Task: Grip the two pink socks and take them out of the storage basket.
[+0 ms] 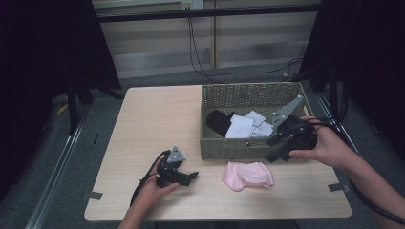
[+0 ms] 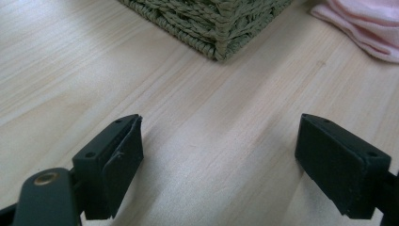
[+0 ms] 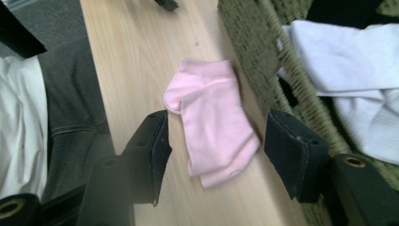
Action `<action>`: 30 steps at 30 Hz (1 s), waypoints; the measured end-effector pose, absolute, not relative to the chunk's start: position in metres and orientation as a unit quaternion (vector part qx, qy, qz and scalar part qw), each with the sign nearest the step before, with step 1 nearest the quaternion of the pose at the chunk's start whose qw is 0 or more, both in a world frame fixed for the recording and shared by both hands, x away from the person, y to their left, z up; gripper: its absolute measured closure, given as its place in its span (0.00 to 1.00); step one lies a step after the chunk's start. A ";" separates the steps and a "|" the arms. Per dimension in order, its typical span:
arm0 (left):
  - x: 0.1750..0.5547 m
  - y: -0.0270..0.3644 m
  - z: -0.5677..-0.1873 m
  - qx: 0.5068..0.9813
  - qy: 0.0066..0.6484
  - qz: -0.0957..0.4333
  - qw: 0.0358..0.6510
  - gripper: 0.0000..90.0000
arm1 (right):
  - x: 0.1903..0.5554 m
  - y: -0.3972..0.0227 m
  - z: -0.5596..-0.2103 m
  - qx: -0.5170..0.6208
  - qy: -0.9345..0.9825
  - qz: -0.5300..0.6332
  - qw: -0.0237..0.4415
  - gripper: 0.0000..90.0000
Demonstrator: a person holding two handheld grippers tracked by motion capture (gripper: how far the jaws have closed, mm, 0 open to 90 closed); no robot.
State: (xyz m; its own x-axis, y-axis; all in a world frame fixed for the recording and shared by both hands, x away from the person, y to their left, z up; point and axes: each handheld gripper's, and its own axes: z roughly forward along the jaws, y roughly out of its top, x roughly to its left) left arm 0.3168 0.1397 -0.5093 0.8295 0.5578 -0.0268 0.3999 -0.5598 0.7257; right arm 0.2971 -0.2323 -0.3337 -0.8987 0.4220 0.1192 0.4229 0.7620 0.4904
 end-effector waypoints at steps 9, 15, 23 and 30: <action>0.317 0.140 -0.509 0.877 0.273 0.104 0.381 0.17 | 0.292 -0.243 -0.357 -0.245 -0.941 -0.235 -0.008 0.38; 0.317 0.140 -0.509 0.877 0.272 0.105 0.381 0.17 | 0.287 -0.249 -0.374 -0.254 -0.937 -0.240 -0.013 0.36; 0.317 0.140 -0.509 0.877 0.272 0.105 0.381 0.17 | 0.283 -0.258 -0.398 -0.274 -0.929 -0.247 -0.019 0.36; 0.317 0.140 -0.509 0.877 0.272 0.105 0.381 0.17 | 0.280 -0.265 -0.420 -0.290 -0.922 -0.255 -0.017 0.36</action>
State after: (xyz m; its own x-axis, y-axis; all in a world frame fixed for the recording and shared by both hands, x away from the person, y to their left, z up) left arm 0.3168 0.1398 -0.5091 0.8298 0.5575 -0.0227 0.3975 -0.5620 0.7254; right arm 0.2796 -0.2646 -0.4199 -0.8309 0.5440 0.1170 0.5269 0.7018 0.4794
